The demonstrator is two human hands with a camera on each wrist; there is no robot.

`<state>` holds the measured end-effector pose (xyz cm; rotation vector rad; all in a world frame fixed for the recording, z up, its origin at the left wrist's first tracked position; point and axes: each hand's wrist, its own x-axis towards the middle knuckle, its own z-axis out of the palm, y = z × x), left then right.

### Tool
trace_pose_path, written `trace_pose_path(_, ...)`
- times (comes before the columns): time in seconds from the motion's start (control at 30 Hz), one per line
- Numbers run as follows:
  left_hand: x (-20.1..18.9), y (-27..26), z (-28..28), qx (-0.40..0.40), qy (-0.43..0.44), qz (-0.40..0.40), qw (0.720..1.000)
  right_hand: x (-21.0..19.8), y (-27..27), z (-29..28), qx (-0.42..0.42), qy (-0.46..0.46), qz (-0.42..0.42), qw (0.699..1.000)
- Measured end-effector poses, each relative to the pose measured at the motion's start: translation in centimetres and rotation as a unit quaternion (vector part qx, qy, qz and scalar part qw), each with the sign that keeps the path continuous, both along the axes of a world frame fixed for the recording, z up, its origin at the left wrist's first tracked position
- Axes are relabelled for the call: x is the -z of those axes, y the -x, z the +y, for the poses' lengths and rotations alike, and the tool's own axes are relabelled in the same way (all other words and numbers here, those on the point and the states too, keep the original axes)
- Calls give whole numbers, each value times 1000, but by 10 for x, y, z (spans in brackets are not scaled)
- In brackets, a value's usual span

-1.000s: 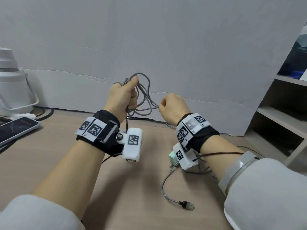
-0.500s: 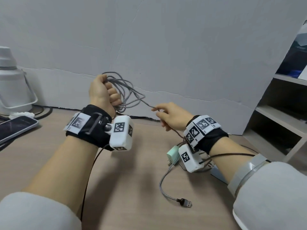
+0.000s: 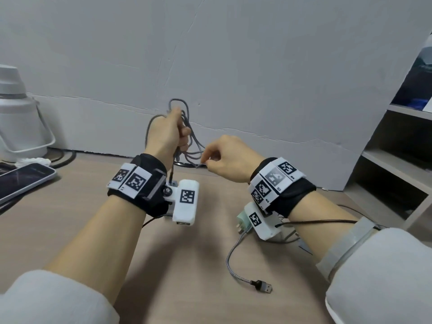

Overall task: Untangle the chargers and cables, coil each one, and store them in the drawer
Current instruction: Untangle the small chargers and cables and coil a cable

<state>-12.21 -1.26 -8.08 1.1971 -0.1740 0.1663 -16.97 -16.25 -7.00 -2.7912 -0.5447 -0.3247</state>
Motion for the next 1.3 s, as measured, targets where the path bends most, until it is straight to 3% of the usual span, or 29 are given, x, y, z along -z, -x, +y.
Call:
trace_pose_path(0.17, 2, 8, -6, 42, -119, -54, 991, -15, 2, -1, -46, -73, -42, 995)
trace_pose_path(0.33, 0, 15, -7, 70, -121, -84, 987, -14, 4, -7, -74, -218, 11, 973)
trace_pose_path(0.43, 0, 26, -12, 104, -138, -79, 982, -17, 8, -5, -69, -261, 25, 963)
trace_pose_path(0.53, 1, 26, -11, 108, -211, -91, 967, -22, 12, -9, -57, -308, 55, 948)
trace_pose_path(0.7, 9, 9, -2, 121, -278, -93, 948, -29, 18, -19, -30, -280, 98, 954)
trace_pose_path(0.87, 4, 12, 16, 132, -340, -130, 922, -35, 20, -35, 3, -177, 157, 971)
trace_pose_path(1.0, 6, 8, 23, 100, -390, -143, 904, -36, 20, -41, 30, -148, 113, 982)
trace_pose_path(1.13, 7, 9, 22, 138, -367, -135, 910, -39, 21, -36, 41, -66, 24, 997)
trace_pose_path(1.3, 7, 16, 7, 253, -232, -87, 935, -31, 24, -36, 73, -73, 16, 995)
